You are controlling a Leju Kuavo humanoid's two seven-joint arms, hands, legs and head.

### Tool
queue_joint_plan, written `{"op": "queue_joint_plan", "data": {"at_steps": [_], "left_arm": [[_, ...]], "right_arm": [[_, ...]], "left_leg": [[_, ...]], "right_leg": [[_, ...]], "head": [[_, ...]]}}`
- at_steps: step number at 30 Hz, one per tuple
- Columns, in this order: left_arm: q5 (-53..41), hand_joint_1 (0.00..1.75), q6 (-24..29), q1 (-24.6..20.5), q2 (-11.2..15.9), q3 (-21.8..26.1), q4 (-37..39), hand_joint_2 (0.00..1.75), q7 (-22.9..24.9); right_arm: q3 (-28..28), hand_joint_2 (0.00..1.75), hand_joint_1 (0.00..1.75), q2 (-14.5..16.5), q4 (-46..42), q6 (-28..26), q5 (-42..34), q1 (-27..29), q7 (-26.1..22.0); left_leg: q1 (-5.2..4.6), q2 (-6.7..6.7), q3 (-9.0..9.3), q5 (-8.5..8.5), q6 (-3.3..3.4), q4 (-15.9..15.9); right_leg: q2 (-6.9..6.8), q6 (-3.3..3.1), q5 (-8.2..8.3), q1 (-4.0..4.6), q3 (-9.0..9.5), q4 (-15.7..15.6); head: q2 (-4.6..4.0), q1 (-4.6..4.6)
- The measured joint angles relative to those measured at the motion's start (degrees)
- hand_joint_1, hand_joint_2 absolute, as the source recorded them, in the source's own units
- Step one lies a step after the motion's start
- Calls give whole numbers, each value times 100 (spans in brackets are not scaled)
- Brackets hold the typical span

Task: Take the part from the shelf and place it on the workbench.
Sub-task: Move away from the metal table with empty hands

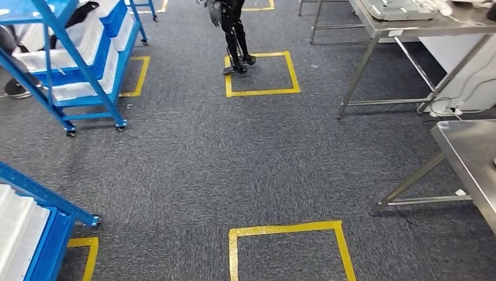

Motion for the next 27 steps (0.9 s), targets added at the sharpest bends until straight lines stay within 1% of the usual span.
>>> {"op": "queue_joint_plan", "data": {"at_steps": [1, 2, 3, 4, 5, 6, 7, 8, 9, 10, 11, 12, 13, 14, 15, 16, 17, 18, 19, 20, 21, 22, 23, 24, 25, 26, 27], "left_arm": [[-2, 0, 0, -2, -2, 0, 0, 0, -1], [-2, 0, 0, -10, -3, 0, 0, 0, -3], [-2, 0, 0, -20, -6, -1, 0, 0, -4], [-2, 0, 1, -25, -7, -1, 0, 0, -7], [-2, 0, 1, -22, -7, -1, 0, 0, -8], [-2, 0, 1, -12, -7, -1, 0, 0, -8], [-2, 0, -1, -3, -7, 0, 0, 0, -9], [-2, 0, -3, 1, -6, 1, 0, 0, -9], [-3, 0, -8, -4, -5, 1, 0, 0, -9], [-3, 0, -12, -13, -5, 1, 0, 0, -9], [-3, 0, -15, -19, -5, 1, 0, 0, -8], [-3, 0, -17, -17, -5, 1, 0, 0, -7], [-3, 0, -16, -8, -3, 1, 0, 0, -5], [-9, 0, -15, 3, 0, 1, 0, 0, -3], [-17, 0, -14, 9, 2, 1, 0, 0, -2], [-27, 0, -12, 7, 4, 0, 0, 0, -2], [-37, 0, -9, -2, 4, -1, 0, 0, -3], [-42, 0, -5, -13, 4, -2, 0, 0, -4], [-45, 0, -1, -21, 5, -3, 0, 0, -7], [-49, 0, 5, -25, 5, -4, 0, 0, -10], [-54, 0, 10, -23, 6, -4, 0, 0, -13], [-58, 0, 13, -20, 7, -4, 0, 0, -15], [-62, 0, 14, -18, 5, -5, 0, 0, -17], [-63, 0, 14, -18, 2, -6, 0, 0, -18], [-64, 0, 14, -25, -4, -7, 0, 0, -19], [-65, 0, 15, -31, -9, -8, 0, 0, -20], [-66, 0, 16, -32, -14, -8, 0, 0, -21]], "right_arm": [[-1, 0, 0, 1, 0, 0, 0, 5, 1], [-1, 0, 0, 1, 0, 1, 0, 15, 1], [-1, 0, 0, 1, 0, 1, 0, 24, 2], [-1, 0, 0, -1, 0, 2, 0, 29, 2], [-1, 0, 0, -2, 0, 2, 0, 30, 2], [-1, 0, 0, -4, 0, 2, 0, 28, 2], [-1, 0, 0, -5, 0, 3, 0, 23, 2], [-1, 0, 0, -5, 0, 4, 1, 19, 2], [-1, 0, 0, -7, 0, 6, 4, 17, 2], [-1, 0, 0, -9, 0, 8, 8, 16, 2], [-1, 0, 0, -11, 0, 9, 12, 15, 2], [0, 0, 0, -14, 0, 10, 15, 11, 1], [1, 0, 0, -15, 0, 13, 15, 0, 1], [1, 0, 0, -17, 0, 16, 15, -7, -1], [1, 0, 0, -20, 0, 21, 15, -9, -2], [1, 0, 0, -23, 0, 26, 14, -4, -3], [1, 0, 0, -28, 0, 30, 13, 9, -4], [1, 0, 0, -34, 0, 33, 10, 21, -8], [1, 0, 0, -43, 0, 37, 7, 31, -13], [1, 0, 0, -55, 0, 42, 4, 39, -19], [1, 0, 0, -64, 0, 50, 3, 45, -25], [1, 0, 0, -74, 0, 58, 2, 52, -29], [1, 0, 0, -83, 0, 67, 2, 58, -31], [0, 0, 0, -92, 0, 76, 1, 69, -33], [0, 0, 0, -104, 0, 82, 1, 80, -35], [0, 0, 0, -114, 0, 88, 0, 86, -41], [1, 0, 0, -123, 0, 96, 1, 88, -48]], "left_leg": [[-9, 163, -89, -117, -21, 177], [-6, 356, -224, -295, -38, 475], [-1, 485, -399, -491, -65, 839], [13, 542, -567, -650, -92, 1198], [29, 566, -667, -719, -116, 1431], [42, 586, -659, -677, -135, 1455], [53, 618, -534, -539, -147, 1249], [61, 686, -316, -349, -151, 869], [51, 801, -88, -205, -140, 455], [37, 884, 87, -105, -115, 133], [18, 939, 183, -68, -84, -50], [-5, 945, 196, -77, -49, -104], [-14, 882, 184, -64, -12, -113], [-8, 829, 191, -51, 26, -133], [0, 776, 202, -31, 66, -161], [11, 723, 217, -8, 106, -188], [21, 668, 226, 11, 137, -206], [13, 615, 216, 21, 158, -206], [4, 553, 204, 26, 170, -204], [-4, 484, 198, 29, 176, -200], [-10, 410, 197, 30, 178, -194], [-13, 328, 201, 28, 176, -185], [-13, 247, 207, 25, 171, -173], [-10, 169, 202, 20, 161, -159], [-13, 93, 188, 12, 142, -133], [-10, 29, 165, 13, 114, -114], [-5, -33, 139, 18, 78, -107]], "right_leg": [[-95, -40, 19, -8, 16, -40], [-194, -71, 29, -6, 24, -64], [-284, -91, 29, 7, 20, -70], [-381, -99, 26, 20, 11, -68], [-470, -100, 22, 27, 7, -66], [-554, -97, 16, 30, 6, -63], [-631, -87, 8, 31, 10, -58], [-705, -69, -4, 30, 20, -50], [-772, -42, -23, 39, 26, -37], [-829, -9, -42, 49, 34, -21], [-878, 23, -57, 59, 40, -9], [-917, 54, -65, 65, 47, -4], [-958, 86, -67, 62, 64, -8], [-958, 121, -83, 47, 79, -3], [-876, 153, -137, 33, 76, 46], [-742, 179, -251, 21, 26, 186], [-573, 195, -428, 5, -92, 458], [-428, 200, -626, 1, -263, 817], [-356, 202, -796, -2, -456, 1206], [-328, 202, -878, -4, -608, 1498], [-317, 198, -834, -4, -668, 1591], [-304, 189, -679, -5, -628, 1469], [-255, 175, -446, -8, -495, 1150], [-132, 155, -239, -13, -329, 763], [1, 138, -95, -19, -193, 426], [110, 124, -23, -18, -109, 208], [169, 109, -20, -9, -79, 117]], "head": [[0, -7], [0, -13], [0, -20], [0, -21], [0, -21], [0, -20], [0, -21], [0, -20], [0, -21], [0, -17], [0, -14], [0, -11], [0, -8], [0, -9], [0, -8], [0, -7], [0, -6], [0, -5], [0, -5], [0, -6], [0, -6], [0, -7], [0, -7], [0, -7], [0, -7], [0, -7], [0, -7]]}}
